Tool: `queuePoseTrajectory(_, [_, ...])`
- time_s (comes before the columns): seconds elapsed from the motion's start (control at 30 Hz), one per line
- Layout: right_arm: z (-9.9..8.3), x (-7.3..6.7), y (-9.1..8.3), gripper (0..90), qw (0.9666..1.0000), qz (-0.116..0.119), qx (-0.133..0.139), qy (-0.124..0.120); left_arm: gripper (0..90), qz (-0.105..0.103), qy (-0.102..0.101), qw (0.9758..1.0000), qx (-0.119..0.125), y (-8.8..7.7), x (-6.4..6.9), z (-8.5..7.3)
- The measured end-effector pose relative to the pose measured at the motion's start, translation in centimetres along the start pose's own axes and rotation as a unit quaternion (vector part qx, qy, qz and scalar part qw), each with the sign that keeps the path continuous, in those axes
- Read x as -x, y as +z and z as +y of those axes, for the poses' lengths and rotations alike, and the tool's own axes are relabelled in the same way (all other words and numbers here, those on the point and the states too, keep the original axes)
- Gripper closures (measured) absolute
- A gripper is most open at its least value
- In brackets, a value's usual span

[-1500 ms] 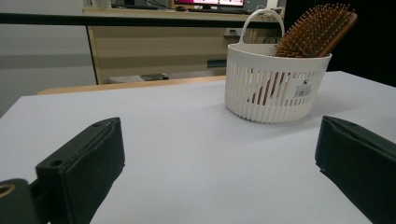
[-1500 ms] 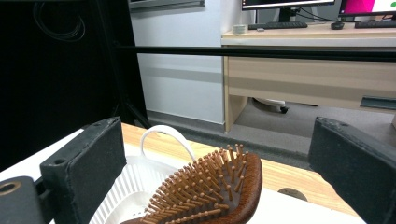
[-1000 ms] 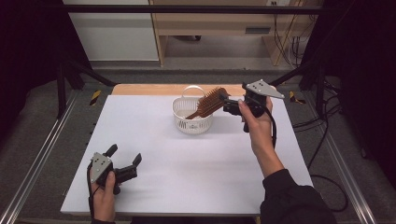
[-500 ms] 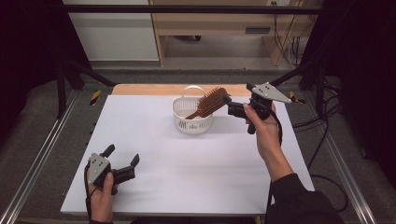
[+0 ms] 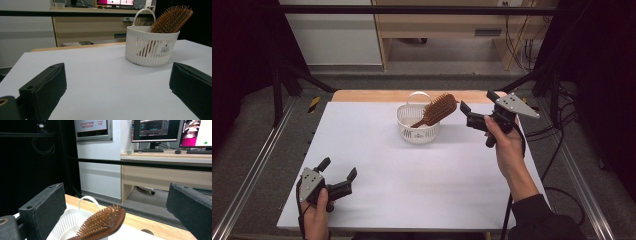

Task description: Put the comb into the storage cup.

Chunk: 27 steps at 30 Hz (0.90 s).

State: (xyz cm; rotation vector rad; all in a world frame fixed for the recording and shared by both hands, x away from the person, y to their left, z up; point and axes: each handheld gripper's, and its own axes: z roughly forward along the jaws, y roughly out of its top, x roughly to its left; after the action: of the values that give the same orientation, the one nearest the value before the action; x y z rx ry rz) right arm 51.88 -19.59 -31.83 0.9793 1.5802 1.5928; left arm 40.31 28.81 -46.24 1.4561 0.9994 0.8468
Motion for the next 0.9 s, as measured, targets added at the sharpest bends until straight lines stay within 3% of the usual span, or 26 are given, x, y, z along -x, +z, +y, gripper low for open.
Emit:
queuePoseTrajectory(0.17, [-0.2, 0.4, -0.7, 3.8, 1.0, -0.006, -0.002, -0.002, 1.3, 0.003, -0.008, 1.0, 0.004, -0.3, -0.3, 0.0])
queuePoseTrajectory(0.5, [-0.6, 1.0, -2.7, 3.0, 0.9997, -0.007, -0.005, -0.022, 1.2, -0.003, 0.003, 1.0, 0.003, -0.2, -0.2, 0.2])
queuePoseTrajectory(0.7, [-0.9, 1.6, -4.2, 2.7, 0.9998, -0.005, -0.004, -0.021, 1.2, -0.001, 0.007, 1.0, 0.001, -0.3, -0.2, 0.2])
queuePoseTrajectory(0.9, [-2.0, 2.3, -5.6, 2.1, 0.9995, -0.004, -0.014, -0.028, 1.1, -0.004, 0.004, 0.9999, 0.009, -1.2, -1.0, 0.1])
